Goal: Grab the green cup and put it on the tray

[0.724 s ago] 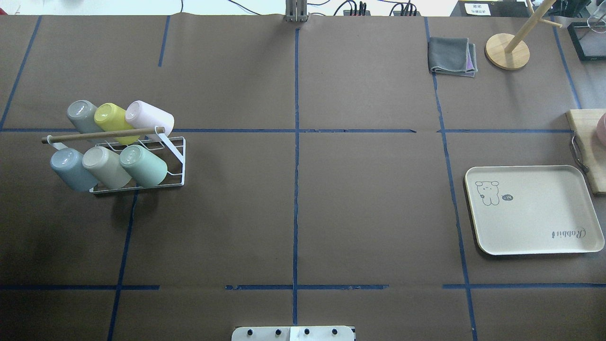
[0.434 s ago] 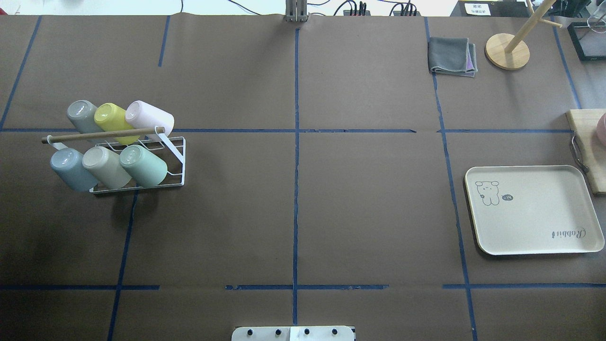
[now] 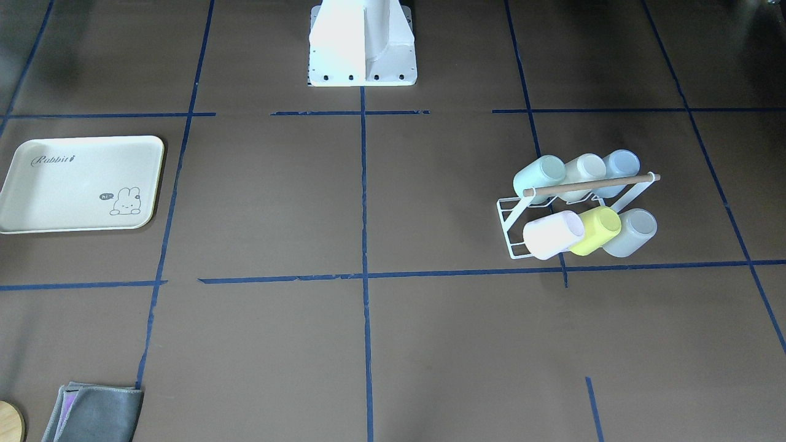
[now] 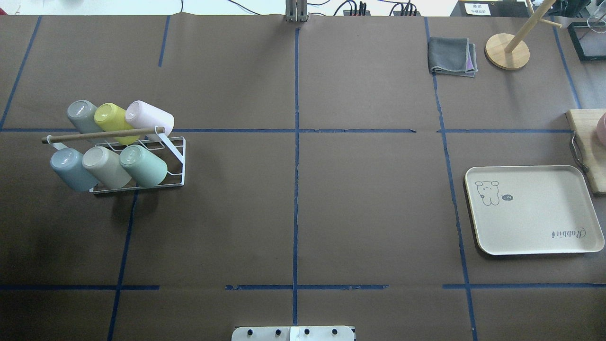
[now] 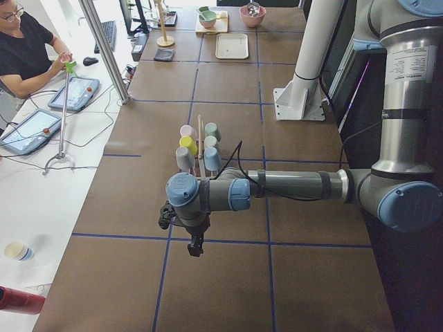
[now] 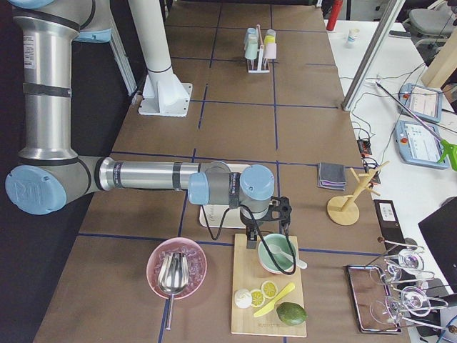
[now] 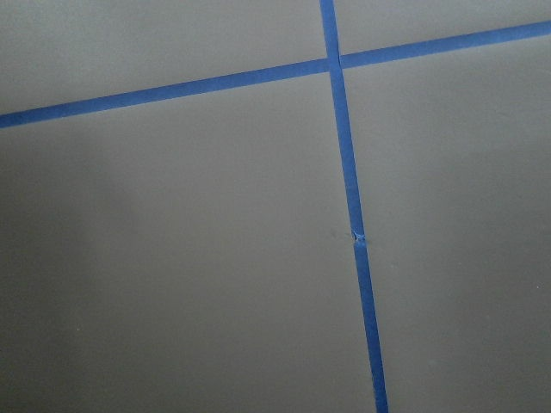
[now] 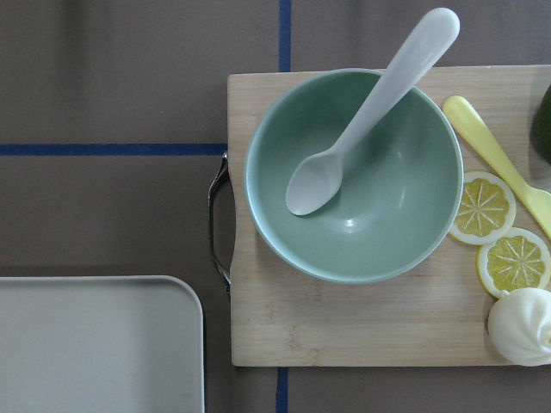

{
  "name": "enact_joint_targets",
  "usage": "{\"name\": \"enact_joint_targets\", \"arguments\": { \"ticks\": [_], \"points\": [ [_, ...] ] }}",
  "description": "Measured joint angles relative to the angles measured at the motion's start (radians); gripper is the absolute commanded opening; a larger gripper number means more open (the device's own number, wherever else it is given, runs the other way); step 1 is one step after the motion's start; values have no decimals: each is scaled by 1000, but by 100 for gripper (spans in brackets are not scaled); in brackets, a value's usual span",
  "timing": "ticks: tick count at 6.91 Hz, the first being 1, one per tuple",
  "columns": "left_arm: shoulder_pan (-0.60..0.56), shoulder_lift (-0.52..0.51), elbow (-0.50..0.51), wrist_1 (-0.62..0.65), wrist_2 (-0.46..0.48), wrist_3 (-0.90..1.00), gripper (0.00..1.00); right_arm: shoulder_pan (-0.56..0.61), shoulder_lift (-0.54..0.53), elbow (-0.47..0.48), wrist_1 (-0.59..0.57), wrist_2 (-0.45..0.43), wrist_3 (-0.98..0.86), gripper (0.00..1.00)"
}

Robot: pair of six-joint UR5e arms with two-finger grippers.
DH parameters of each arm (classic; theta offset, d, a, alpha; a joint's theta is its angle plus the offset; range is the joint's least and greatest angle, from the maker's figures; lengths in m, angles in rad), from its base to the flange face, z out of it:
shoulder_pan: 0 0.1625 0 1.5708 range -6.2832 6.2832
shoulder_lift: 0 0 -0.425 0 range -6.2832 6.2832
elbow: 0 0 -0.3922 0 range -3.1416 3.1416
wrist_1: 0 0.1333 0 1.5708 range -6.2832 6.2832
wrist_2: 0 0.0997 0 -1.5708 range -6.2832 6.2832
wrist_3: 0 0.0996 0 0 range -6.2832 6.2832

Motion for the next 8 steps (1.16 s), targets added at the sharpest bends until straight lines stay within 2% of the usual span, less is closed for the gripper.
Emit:
{"name": "enact_joint_targets", "arguments": {
  "ticks": [6, 8],
  "points": [
    [3, -12, -3, -8, 2, -1, 100, -5, 25, 41, -1, 4, 4, 100],
    [4, -15, -15, -31, 1, -2, 100, -12, 16, 44, 0, 41, 8, 100]
  ]
}}
